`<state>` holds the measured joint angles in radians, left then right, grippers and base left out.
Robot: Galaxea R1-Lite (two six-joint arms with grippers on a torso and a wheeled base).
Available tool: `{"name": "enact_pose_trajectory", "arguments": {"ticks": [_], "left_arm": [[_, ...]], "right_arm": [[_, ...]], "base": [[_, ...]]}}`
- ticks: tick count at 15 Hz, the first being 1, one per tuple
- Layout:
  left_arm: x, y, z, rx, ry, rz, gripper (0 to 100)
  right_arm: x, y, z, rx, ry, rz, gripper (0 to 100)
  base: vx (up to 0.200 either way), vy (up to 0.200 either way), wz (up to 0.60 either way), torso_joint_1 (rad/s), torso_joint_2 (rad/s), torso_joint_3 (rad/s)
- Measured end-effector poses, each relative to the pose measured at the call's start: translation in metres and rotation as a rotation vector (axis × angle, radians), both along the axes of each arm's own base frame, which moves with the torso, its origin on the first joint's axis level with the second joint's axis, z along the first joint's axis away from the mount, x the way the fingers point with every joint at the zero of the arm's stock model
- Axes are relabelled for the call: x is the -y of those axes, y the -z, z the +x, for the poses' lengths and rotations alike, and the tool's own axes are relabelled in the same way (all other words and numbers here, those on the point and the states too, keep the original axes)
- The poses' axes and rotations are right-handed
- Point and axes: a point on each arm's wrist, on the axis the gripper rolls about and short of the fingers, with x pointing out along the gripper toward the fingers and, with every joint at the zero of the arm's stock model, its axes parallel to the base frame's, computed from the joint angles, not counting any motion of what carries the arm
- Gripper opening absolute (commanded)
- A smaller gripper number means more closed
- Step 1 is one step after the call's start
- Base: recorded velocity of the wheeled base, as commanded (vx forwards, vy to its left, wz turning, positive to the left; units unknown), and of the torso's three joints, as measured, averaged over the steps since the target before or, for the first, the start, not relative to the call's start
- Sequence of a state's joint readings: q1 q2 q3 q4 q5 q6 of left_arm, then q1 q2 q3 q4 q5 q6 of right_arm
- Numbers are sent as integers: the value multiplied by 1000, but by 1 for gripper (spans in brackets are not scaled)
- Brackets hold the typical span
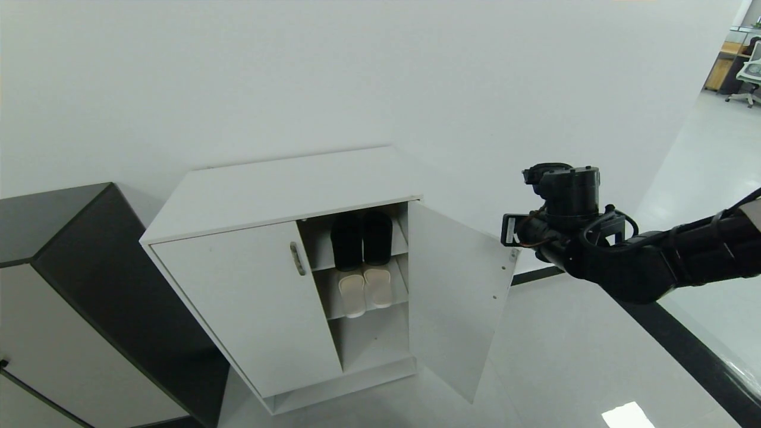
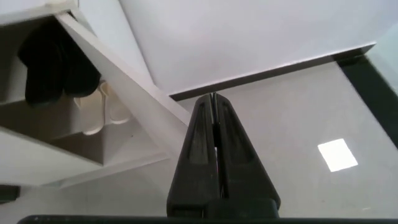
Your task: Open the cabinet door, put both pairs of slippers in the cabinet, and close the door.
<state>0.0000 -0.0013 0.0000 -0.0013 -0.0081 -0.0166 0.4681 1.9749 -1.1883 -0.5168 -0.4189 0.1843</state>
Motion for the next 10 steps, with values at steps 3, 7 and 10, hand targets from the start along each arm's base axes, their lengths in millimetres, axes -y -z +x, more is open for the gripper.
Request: {"name": "enact_pose_trajectory", "arguments": {"ticks": [3, 7, 10], "left_arm": [[0, 0, 0, 0, 0, 0, 0], [0, 0, 0, 0, 0, 0, 0], [0, 0, 0, 0, 0, 0, 0]], "right_arm": [[6, 15, 16, -5, 0, 7, 0], [9, 29, 25, -32, 16, -6, 0], [9, 35, 28, -47, 18, -13, 0]], "base": [[0, 0, 0, 0, 0, 0], [0, 0, 0, 0, 0, 0], [0, 0, 0, 0, 0, 0]]}}
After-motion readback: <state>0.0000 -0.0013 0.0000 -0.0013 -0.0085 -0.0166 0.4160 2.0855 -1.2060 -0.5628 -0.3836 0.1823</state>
